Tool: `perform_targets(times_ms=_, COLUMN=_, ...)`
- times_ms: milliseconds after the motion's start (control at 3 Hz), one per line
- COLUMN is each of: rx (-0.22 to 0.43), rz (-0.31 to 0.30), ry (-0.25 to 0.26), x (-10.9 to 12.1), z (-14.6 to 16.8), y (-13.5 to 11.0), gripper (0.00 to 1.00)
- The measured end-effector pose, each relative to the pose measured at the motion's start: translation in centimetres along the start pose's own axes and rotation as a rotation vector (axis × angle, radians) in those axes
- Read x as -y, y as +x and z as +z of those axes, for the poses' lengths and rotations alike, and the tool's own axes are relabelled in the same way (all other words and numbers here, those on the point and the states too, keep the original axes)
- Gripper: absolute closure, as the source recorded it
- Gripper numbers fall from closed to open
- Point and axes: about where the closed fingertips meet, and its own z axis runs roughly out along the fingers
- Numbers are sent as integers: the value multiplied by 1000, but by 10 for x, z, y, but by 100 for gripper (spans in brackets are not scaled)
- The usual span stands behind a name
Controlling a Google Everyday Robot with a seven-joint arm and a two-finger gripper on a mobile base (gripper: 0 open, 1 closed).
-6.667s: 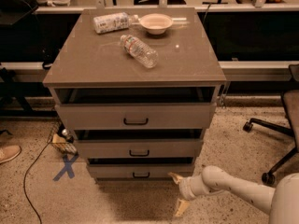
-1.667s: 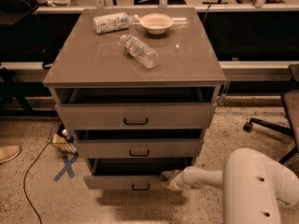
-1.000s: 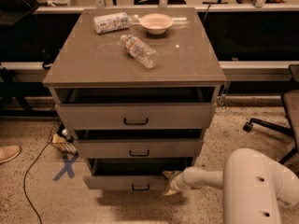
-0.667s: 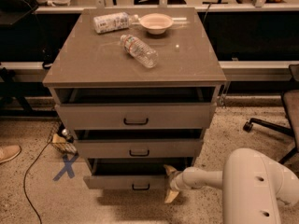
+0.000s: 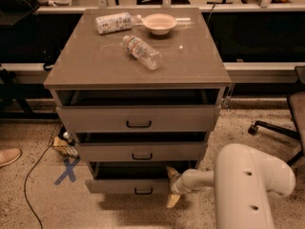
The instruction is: Open bottom drawer
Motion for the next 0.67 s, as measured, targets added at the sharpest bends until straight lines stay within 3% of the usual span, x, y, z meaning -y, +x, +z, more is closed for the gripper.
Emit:
perform_targets(times_ms=333, rx=-64, rz=31, ry=-40, x=0, z=6, y=5, gripper=0)
perform_targets(times_ms=667, rx=-112, rz=69, ry=-64, x=-2, z=8, y=12, gripper=27)
